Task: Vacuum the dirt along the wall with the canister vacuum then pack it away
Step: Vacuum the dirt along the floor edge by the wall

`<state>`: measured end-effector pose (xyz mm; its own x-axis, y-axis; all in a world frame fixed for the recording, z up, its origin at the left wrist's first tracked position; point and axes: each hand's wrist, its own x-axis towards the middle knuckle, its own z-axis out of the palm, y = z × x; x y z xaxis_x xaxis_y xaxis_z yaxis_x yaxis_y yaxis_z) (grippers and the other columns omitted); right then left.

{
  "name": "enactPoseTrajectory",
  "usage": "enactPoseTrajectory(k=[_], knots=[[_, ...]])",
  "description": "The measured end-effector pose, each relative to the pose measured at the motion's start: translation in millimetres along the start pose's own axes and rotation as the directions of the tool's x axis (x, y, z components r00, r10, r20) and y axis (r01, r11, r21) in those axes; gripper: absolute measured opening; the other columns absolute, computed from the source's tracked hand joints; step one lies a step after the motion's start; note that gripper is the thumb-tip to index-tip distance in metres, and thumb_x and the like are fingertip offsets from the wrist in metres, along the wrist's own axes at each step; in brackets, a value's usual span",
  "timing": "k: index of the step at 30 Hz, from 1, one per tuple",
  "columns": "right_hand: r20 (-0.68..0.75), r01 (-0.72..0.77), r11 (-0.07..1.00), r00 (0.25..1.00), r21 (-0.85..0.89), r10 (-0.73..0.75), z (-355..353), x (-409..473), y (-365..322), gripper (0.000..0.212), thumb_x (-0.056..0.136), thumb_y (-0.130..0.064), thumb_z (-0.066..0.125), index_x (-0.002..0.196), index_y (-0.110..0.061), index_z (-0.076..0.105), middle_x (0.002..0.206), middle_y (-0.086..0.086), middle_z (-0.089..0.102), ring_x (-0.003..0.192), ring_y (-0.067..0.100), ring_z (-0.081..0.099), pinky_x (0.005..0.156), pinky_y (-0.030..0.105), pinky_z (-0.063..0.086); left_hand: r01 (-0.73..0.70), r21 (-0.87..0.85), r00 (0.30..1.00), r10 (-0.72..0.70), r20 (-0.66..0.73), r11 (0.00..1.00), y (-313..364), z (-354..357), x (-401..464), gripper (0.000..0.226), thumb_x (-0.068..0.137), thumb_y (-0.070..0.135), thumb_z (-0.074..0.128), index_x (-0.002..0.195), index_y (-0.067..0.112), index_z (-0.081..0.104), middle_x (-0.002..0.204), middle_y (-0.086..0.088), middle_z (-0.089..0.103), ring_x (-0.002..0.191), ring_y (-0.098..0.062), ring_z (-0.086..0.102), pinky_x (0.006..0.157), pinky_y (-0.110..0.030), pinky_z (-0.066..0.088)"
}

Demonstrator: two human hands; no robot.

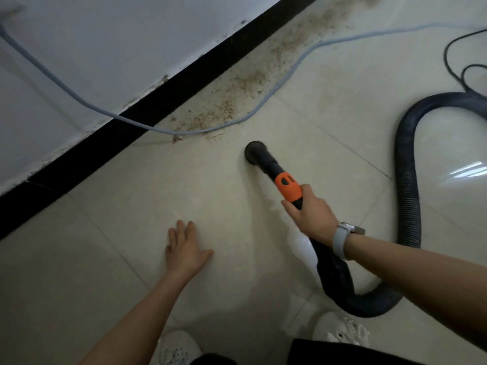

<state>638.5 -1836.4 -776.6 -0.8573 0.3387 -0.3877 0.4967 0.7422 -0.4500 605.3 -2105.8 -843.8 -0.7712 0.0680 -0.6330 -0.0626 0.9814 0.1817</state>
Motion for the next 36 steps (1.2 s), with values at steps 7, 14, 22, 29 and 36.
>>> enactPoseTrajectory(k=[7,14,22,29,36], knots=[[0.145,0.157,0.976,0.980,-0.151,-0.135,4.9,-30.6,13.3,0.044,0.090,-0.053,0.049,0.119,-0.020,0.040,0.097,0.014,0.065,0.087,0.037,0.061,0.061,0.034,0.037,-0.005,0.068,0.999,0.008,-0.041,0.998,-4.3,8.2,-6.0,0.093,0.087,0.045,0.058,0.150,0.016,-0.004,0.158,-0.006,-0.016,0.145,-0.028,-0.010,0.116,-0.040,0.013],[-0.041,-0.061,0.997,0.997,-0.048,0.059,-20.1,-34.8,45.5,0.039,0.091,-0.045,0.053,0.112,-0.016,0.039,0.085,0.013,0.062,0.072,0.035,0.057,0.058,0.034,0.037,0.024,0.045,0.998,-0.021,-0.056,0.999,2.8,8.6,-6.0,0.092,0.087,0.044,0.060,0.151,0.014,0.001,0.158,-0.007,-0.012,0.145,-0.029,-0.008,0.115,-0.043,0.014],[0.099,0.053,0.986,0.994,-0.155,-0.037,-25.8,-59.2,74.7,0.045,0.089,-0.052,0.051,0.120,-0.022,0.041,0.094,0.011,0.066,0.085,0.035,0.062,0.064,0.035,0.042,-0.019,-0.002,0.985,0.019,-0.174,1.000,22.8,24.5,-11.1,0.086,0.086,0.041,0.062,0.150,0.015,0.011,0.159,-0.006,-0.003,0.146,-0.026,-0.002,0.114,-0.048,0.011],[-0.002,-0.093,0.995,0.996,-0.039,0.093,-24.2,-64.3,77.6,0.040,0.091,-0.043,0.054,0.113,-0.014,0.039,0.094,0.018,0.065,0.085,0.039,0.061,0.065,0.038,0.042,-0.067,-0.016,0.987,0.064,-0.145,0.998,26.1,30.8,-14.0,0.089,0.085,0.041,0.063,0.150,0.014,0.009,0.159,-0.007,-0.005,0.146,-0.026,-0.005,0.114,-0.047,0.009],[0.430,0.290,0.952,0.875,-0.093,-0.225,4.2,-83.9,56.0,0.045,0.091,-0.050,0.050,0.122,-0.019,0.039,0.084,0.003,0.058,0.068,0.023,0.054,0.058,0.031,0.040,0.017,-0.088,0.986,-0.032,-0.165,0.996,7.9,26.8,-15.8,0.095,0.082,0.041,0.068,0.150,0.013,0.008,0.159,-0.008,-0.002,0.146,-0.026,-0.003,0.115,-0.045,0.010]])
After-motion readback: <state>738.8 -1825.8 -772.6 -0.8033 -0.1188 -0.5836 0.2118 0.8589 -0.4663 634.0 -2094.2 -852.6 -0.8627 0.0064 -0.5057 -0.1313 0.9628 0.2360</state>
